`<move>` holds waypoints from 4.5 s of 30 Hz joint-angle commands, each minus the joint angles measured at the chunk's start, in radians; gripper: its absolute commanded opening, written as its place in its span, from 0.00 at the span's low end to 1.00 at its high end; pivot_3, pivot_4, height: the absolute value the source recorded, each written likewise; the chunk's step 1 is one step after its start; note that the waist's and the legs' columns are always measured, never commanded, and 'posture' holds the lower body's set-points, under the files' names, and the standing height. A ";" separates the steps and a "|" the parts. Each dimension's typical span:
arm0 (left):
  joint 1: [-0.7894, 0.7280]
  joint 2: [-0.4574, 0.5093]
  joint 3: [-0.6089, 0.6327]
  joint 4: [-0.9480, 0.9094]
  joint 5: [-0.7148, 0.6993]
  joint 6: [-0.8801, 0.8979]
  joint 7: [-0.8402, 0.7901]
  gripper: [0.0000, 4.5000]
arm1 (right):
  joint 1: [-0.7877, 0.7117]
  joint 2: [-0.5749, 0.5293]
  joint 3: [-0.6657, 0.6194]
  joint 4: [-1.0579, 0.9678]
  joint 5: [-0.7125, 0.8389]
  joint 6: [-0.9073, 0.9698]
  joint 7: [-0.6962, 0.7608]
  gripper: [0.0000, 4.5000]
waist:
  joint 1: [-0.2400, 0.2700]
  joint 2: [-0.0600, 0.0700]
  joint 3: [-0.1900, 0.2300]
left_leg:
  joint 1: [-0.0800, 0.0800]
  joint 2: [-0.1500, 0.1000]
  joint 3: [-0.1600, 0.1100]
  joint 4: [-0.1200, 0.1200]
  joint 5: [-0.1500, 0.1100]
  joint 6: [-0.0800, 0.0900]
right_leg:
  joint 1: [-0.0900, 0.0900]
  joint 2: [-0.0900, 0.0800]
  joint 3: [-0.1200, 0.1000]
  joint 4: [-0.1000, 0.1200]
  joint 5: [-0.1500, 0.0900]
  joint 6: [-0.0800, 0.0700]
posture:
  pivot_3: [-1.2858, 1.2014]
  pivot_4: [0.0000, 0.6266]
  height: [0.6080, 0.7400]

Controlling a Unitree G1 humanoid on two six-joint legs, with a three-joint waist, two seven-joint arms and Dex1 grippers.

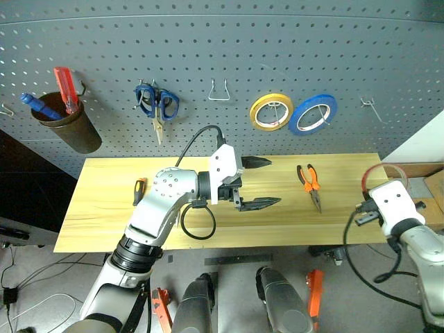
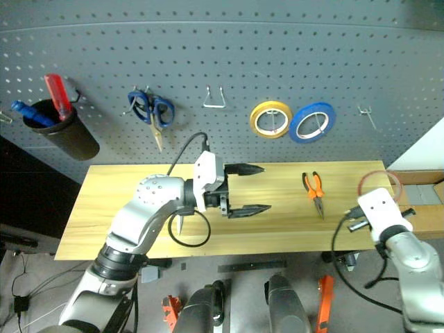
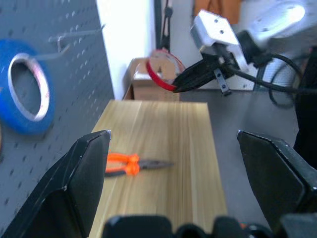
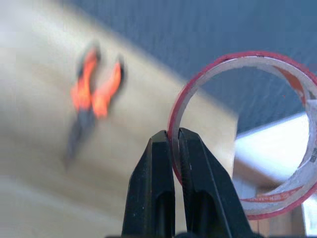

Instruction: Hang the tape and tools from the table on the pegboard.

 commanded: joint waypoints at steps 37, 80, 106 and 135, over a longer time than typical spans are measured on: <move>-0.068 0.159 0.022 0.360 0.149 -0.224 -0.080 0.97 | -0.468 0.324 0.046 0.512 0.225 0.354 -0.260 1.00 | -0.014 -0.001 0.003 | -0.003 0.004 0.002 0.003 0.000 0.005 | -0.002 0.000 0.002 0.000 0.005 -0.002 | 0.43 0.52 1.00; 0.076 0.215 0.207 0.246 0.070 -0.089 0.005 0.97 | -0.562 0.347 0.167 0.618 0.233 0.166 -0.272 0.41 | -0.008 -0.001 0.003 | -0.018 0.002 -0.003 0.010 0.000 0.005 | -0.020 -0.003 -0.001 0.015 0.008 -0.006 | 0.46 0.49 1.00; 0.358 0.299 0.530 -0.074 -0.135 0.105 0.185 0.97 | -0.904 0.606 0.387 0.452 0.120 -0.189 -0.357 0.41 | 0.030 -0.006 0.000 | -0.018 0.004 -0.007 0.008 0.003 0.000 | -0.023 -0.002 -0.004 0.015 0.009 -0.008 | 0.52 0.36 1.00; 0.328 0.305 0.480 -0.120 -0.197 0.127 0.193 0.97 | -1.201 0.594 0.292 1.170 0.082 -0.786 -0.317 0.41 | 0.092 -0.018 -0.015 | -0.018 0.004 -0.008 0.007 0.012 -0.009 | -0.023 0.002 -0.013 0.017 0.016 -0.020 | 0.54 0.34 1.00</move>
